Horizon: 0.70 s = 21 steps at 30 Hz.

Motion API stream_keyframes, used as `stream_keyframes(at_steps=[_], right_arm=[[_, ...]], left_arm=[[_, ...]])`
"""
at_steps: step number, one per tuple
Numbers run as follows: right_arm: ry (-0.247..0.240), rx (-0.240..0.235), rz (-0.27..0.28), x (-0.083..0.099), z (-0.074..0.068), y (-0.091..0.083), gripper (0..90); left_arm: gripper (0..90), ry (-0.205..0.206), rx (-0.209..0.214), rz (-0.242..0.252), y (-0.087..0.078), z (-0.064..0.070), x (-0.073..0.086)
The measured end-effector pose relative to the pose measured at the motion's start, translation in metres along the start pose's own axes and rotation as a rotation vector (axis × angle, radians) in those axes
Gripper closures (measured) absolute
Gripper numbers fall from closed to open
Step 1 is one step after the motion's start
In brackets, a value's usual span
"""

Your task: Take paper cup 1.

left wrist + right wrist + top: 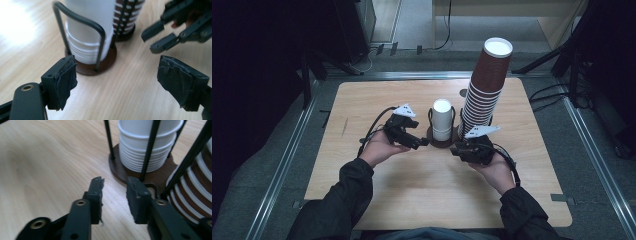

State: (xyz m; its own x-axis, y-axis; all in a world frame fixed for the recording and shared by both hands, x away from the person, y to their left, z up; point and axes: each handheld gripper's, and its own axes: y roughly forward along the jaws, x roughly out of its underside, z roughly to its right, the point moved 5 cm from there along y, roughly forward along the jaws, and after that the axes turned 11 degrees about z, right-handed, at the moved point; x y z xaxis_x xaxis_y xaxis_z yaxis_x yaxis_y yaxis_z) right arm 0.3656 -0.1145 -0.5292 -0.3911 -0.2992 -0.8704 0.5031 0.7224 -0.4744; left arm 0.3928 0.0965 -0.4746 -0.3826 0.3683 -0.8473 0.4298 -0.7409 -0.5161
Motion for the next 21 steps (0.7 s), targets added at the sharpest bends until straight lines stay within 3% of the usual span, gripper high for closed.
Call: stream_keyframes(at_steps=[7, 10, 11, 12, 13, 16, 17, 21], right_arm=[[0.003, 0.075, 0.043, -0.002, -0.010, 0.014, 79.1], [0.016, 0.141, 0.052, -0.004, -0.014, 0.020, 81.0], [0.016, 0.141, 0.052, -0.004, -0.014, 0.020, 81.0], [0.061, 0.155, 0.084, -0.007, -0.016, 0.022, 84.9], [0.071, 0.158, 0.094, -0.008, -0.017, 0.023, 87.4], [0.059, 0.175, 0.105, -0.008, -0.018, 0.026, 89.6], [0.042, 0.205, 0.107, -0.007, -0.019, 0.031, 89.8], [0.057, 0.209, 0.117, -0.007, -0.018, 0.037, 89.8]], left_arm=[[16.1, 0.037, 0.001, -0.015, 0.002, -0.009, -0.017], [16.4, 0.062, 0.006, -0.023, 0.006, -0.010, -0.024], [16.4, 0.062, 0.006, -0.023, 0.006, -0.010, -0.024], [16.4, 0.075, 0.002, -0.027, 0.007, -0.011, -0.027], [16.4, 0.076, 0.010, -0.036, 0.009, -0.012, -0.032], [16.5, 0.090, 0.011, -0.043, 0.011, -0.014, -0.038], [16.4, 0.093, 0.014, -0.051, 0.013, -0.015, -0.041], [16.4, 0.104, 0.023, -0.059, 0.019, -0.017, -0.052]])
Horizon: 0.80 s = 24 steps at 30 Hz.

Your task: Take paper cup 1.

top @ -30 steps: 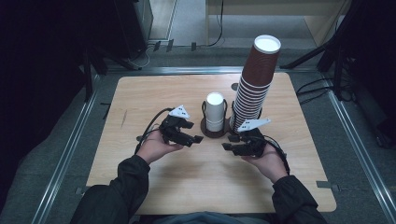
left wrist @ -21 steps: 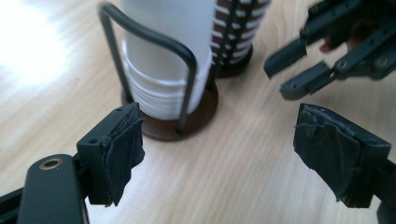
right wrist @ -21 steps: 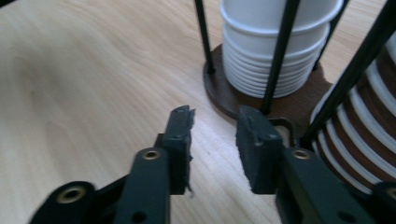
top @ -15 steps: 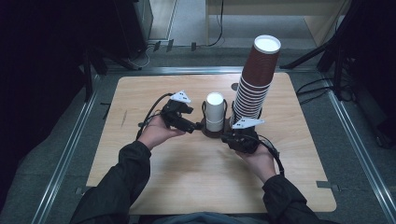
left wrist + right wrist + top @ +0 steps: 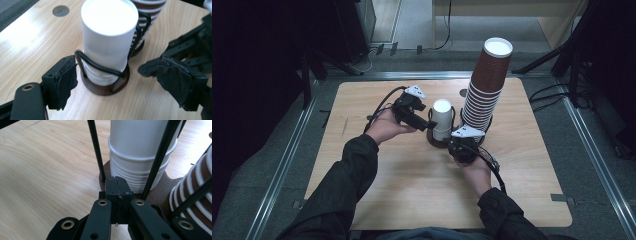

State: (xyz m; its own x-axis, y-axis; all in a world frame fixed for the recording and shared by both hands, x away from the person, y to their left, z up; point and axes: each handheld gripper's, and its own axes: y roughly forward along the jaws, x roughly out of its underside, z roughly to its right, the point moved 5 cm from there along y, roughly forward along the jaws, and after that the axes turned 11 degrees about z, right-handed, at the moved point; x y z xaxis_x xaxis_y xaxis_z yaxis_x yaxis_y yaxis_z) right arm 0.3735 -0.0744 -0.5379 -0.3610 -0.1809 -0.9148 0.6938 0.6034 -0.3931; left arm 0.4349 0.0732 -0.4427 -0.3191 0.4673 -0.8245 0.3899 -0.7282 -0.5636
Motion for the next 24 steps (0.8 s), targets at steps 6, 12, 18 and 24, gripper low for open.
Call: stream_keyframes(at_steps=[6, 12, 18, 24], right_arm=[[0.027, 0.023, 0.028, -0.004, 0.004, 0.006, 89.9], [0.043, 0.042, 0.039, -0.006, 0.003, 0.010, 89.9], [0.050, 0.057, 0.050, -0.005, 0.002, 0.016, 89.9], [0.040, 0.067, 0.045, -0.003, -0.002, 0.020, 89.9]], left_arm=[[16.7, 0.007, 0.009, -0.004, 0.009, -0.006, -0.015], [20.2, 0.043, 0.008, -0.016, 0.021, -0.006, -0.019], [20.7, 0.037, 0.009, -0.007, 0.027, -0.007, -0.020], [22.7, 0.040, 0.002, -0.015, 0.030, -0.006, -0.021]])
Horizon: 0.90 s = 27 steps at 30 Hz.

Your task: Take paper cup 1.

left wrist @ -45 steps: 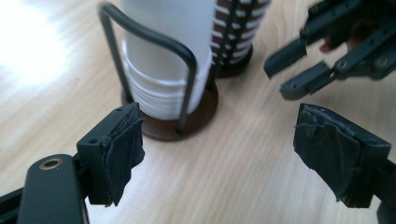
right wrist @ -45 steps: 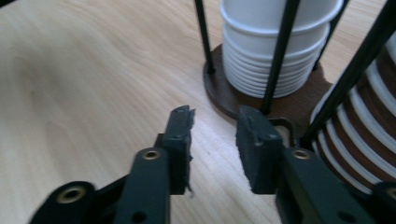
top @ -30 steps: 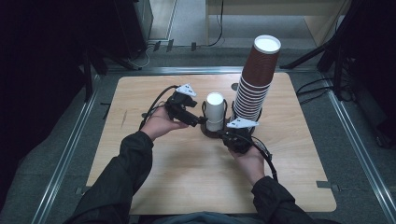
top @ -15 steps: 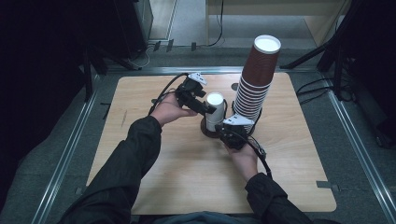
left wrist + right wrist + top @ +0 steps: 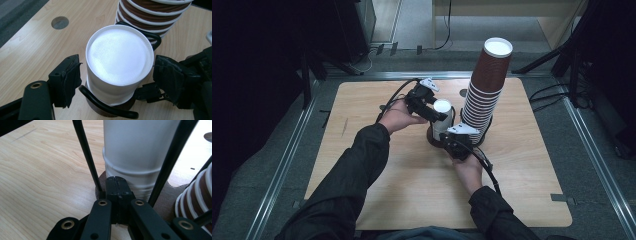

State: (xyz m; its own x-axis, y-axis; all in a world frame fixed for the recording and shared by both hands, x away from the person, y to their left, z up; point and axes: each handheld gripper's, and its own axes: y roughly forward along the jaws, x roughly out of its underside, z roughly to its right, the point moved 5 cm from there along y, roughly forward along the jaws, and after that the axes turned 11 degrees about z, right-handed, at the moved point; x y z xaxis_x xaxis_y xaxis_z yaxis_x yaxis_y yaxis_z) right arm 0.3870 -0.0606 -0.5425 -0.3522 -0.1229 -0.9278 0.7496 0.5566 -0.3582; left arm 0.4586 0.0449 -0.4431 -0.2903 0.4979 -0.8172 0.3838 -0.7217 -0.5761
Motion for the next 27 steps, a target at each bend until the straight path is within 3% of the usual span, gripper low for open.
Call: stream_keyframes(at_steps=[8, 12, 21, 27], right_arm=[[0.010, 0.011, -0.010, 0.0026, 0.0048, 0.0023, 89.8], [0.001, 0.006, -0.014, 0.0034, 0.0050, 0.0033, 89.8], [0.001, 0.005, -0.016, 0.0029, 0.0045, 0.0037, 89.9], [0.007, 0.004, -0.019, 0.0031, 0.0050, 0.0036, 89.8]], left_arm=[[25.2, -0.001, 0.005, -0.017, 0.0044, -0.0019, 0.0024], [32.0, -0.011, 0.022, -0.004, 0.0041, -0.0009, 0.0011], [33.5, 0.014, 0.014, -0.005, 0.0032, -0.0003, -0.0023], [34.1, 0.005, 0.018, 0.030, -0.0032, -0.0010, -0.0075]])
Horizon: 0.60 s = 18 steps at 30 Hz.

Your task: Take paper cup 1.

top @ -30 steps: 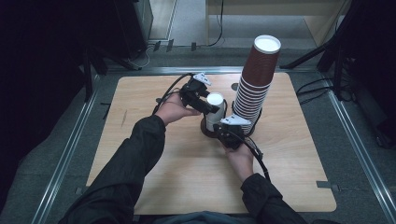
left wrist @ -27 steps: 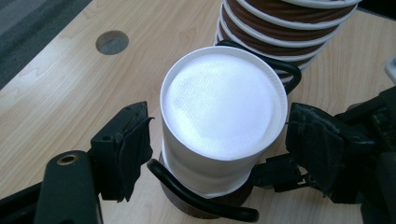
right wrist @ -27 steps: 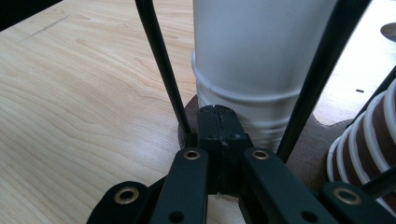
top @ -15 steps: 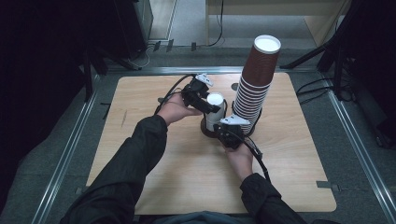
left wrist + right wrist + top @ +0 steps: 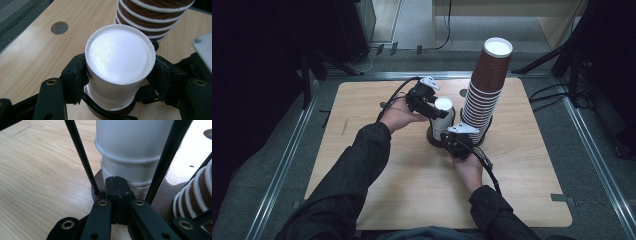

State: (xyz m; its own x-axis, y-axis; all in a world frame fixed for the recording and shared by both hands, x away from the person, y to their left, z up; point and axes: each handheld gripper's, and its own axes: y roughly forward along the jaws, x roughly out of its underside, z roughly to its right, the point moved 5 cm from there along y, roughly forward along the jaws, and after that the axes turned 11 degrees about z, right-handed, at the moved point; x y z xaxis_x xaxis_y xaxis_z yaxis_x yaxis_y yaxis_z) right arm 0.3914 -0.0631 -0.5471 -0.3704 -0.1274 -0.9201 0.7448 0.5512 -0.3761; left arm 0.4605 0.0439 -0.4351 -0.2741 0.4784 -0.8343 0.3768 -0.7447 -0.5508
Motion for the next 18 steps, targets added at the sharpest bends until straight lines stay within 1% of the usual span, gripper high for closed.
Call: stream_keyframes(at_steps=[2, 6, 8, 10, 11, 12, 15, 18], right_arm=[[0.000, 0.000, 0.000, 0.000, 0.000, 0.000, 89.8], [-0.005, 0.000, 0.000, 0.000, 0.000, 0.000, 89.8], [-0.006, 0.002, 0.000, 0.000, 0.000, 0.000, 89.8], [-0.009, 0.003, -0.001, 0.000, -0.001, 0.001, 89.8], [-0.011, 0.005, 0.000, 0.000, -0.001, 0.001, 89.8], [-0.011, 0.005, 0.000, 0.000, -0.001, 0.001, 89.8], [-0.010, 0.006, -0.001, 0.000, -0.001, 0.001, 89.8], [-0.010, 0.005, -0.002, 0.000, -0.001, 0.001, 89.8]], left_arm=[[34.2, -0.006, 0.000, 0.010, -0.004, 0.000, -0.004], [34.3, 0.000, -0.005, 0.016, -0.009, 0.000, -0.008], [34.4, 0.004, 0.005, 0.038, -0.014, 0.000, -0.013], [34.5, -0.001, 0.010, 0.040, -0.016, -0.001, -0.015], [34.5, 0.007, 0.007, 0.033, -0.020, -0.001, -0.018], [34.5, 0.007, 0.007, 0.033, -0.020, -0.001, -0.018], [34.5, 0.018, 0.011, 0.038, -0.027, 0.002, -0.025], [34.5, 0.026, 0.012, 0.041, -0.030, 0.004, -0.028]])
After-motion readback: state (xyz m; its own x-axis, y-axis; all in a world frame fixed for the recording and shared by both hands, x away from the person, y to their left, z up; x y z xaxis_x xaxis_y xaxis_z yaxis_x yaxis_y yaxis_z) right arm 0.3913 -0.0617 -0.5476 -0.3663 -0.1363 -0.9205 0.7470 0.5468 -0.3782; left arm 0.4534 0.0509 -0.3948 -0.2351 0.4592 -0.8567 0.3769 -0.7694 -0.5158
